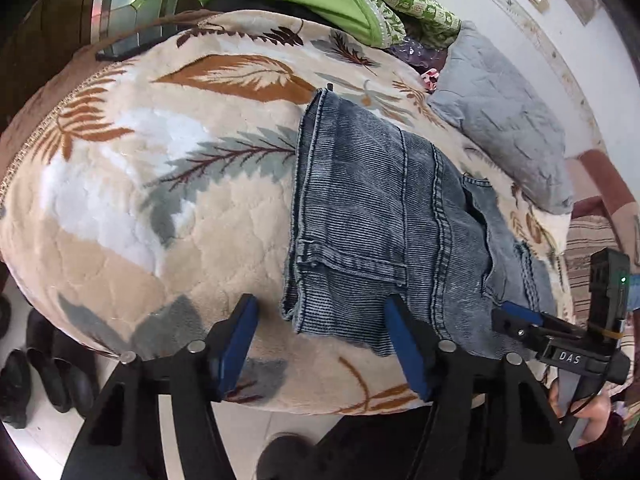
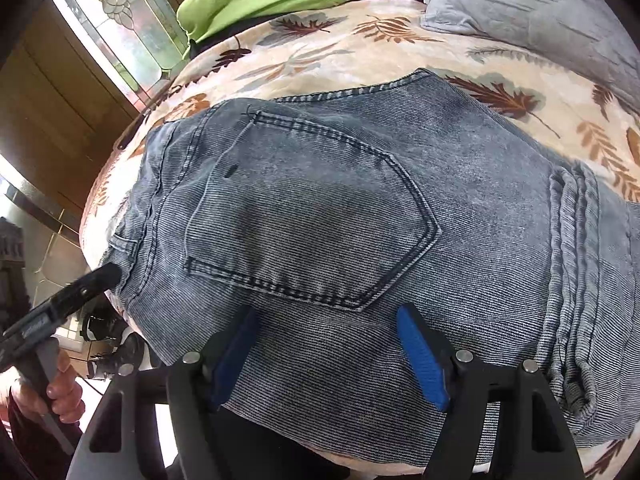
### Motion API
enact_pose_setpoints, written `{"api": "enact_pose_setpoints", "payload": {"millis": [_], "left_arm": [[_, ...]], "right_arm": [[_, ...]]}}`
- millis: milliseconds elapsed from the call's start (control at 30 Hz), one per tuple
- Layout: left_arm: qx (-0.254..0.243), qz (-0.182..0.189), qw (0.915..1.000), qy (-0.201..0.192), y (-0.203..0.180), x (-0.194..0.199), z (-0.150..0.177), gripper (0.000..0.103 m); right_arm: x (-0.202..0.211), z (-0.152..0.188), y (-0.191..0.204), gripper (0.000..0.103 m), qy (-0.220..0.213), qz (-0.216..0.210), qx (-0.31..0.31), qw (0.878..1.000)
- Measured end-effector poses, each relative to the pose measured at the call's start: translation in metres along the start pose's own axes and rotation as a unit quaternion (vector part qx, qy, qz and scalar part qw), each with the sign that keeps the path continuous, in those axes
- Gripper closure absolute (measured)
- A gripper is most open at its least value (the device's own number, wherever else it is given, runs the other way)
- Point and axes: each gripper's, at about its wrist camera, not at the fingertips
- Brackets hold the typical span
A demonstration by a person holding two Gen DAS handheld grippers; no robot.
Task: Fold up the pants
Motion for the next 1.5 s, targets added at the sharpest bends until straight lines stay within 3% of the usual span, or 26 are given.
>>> {"api": "enact_pose_setpoints", "payload": {"millis": [133, 300, 400, 467, 633, 700, 767, 933, 1000, 1067, 1167, 1333, 1400, 1433, 1500], "left_arm": [[-0.019, 0.019, 0.9996, 0.006, -0.010, -0.005, 0.002, 0.037], [0.007, 0.047, 0.9989, -0.004, -0.001, -0.009, -0.005, 0.041], [0.006, 0.053, 0.9986, -0.001, -0.002, -0.012, -0.009, 0.056], [0.010, 0.077, 0.9970, 0.002, -0.007, -0.014, -0.011, 0.071], [-0.037, 0.067, 0.9970, -0.013, -0.028, -0.013, -0.012, 0.070], [-0.007, 0.028, 0.9996, -0.001, -0.016, -0.022, -0.013, 0.056], [0.024, 0.044, 0.9987, -0.013, -0.007, -0.021, -0.014, 0.053], [0.032, 0.027, 0.9988, -0.024, -0.014, -0.018, -0.015, 0.051], [0.034, 0.036, 0.9987, -0.016, -0.016, -0.025, -0.016, 0.058], [0.037, 0.055, 0.9977, -0.012, -0.018, -0.030, -0.017, 0.075], [0.019, 0.060, 0.9977, -0.026, -0.026, -0.030, -0.020, 0.082], [0.015, 0.050, 0.9983, -0.028, -0.025, -0.029, -0.019, 0.081], [0.027, 0.042, 0.9985, -0.023, -0.021, -0.029, -0.017, 0.073], [0.038, 0.035, 0.9984, -0.022, -0.019, -0.031, -0.018, 0.060], [0.058, 0.046, 0.9970, -0.025, -0.016, -0.032, -0.021, 0.057]], "right_arm": [[-0.001, -0.003, 0.004, 0.025, 0.001, 0.000, 0.002, 1.000], [-0.002, -0.004, 0.004, 0.023, 0.001, -0.003, 0.000, 1.000], [-0.002, -0.003, 0.005, 0.022, -0.001, -0.003, 0.001, 1.000], [-0.002, -0.002, 0.005, 0.020, -0.003, -0.004, 0.001, 1.000], [-0.003, -0.001, 0.005, 0.019, -0.011, -0.014, -0.001, 1.000], [-0.003, -0.001, 0.002, 0.017, -0.013, -0.023, -0.004, 1.000], [-0.003, -0.001, 0.001, 0.016, -0.015, -0.028, -0.005, 0.999], [-0.001, 0.000, 0.003, 0.016, -0.019, -0.027, -0.002, 0.999], [-0.001, 0.000, 0.001, 0.015, -0.020, -0.032, -0.005, 0.999], [-0.001, 0.000, -0.002, 0.015, -0.019, -0.041, -0.012, 0.999], [-0.002, -0.001, -0.011, 0.015, -0.017, -0.064, -0.029, 0.997], [-0.003, -0.002, -0.023, 0.015, -0.013, -0.100, -0.059, 0.993], [-0.003, -0.002, -0.027, 0.015, -0.011, -0.110, -0.068, 0.992], [-0.003, -0.002, -0.027, 0.015, -0.011, -0.113, -0.070, 0.991], [-0.002, -0.001, -0.029, 0.015, -0.011, -0.118, -0.074, 0.990]]}}
Point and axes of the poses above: each gripper's, at about its wrist camera, not at the fingertips, and x roughly against the way its jaws point, y to its left, z to its underside, and after that the axes turned 15 degrees about z, right-handed
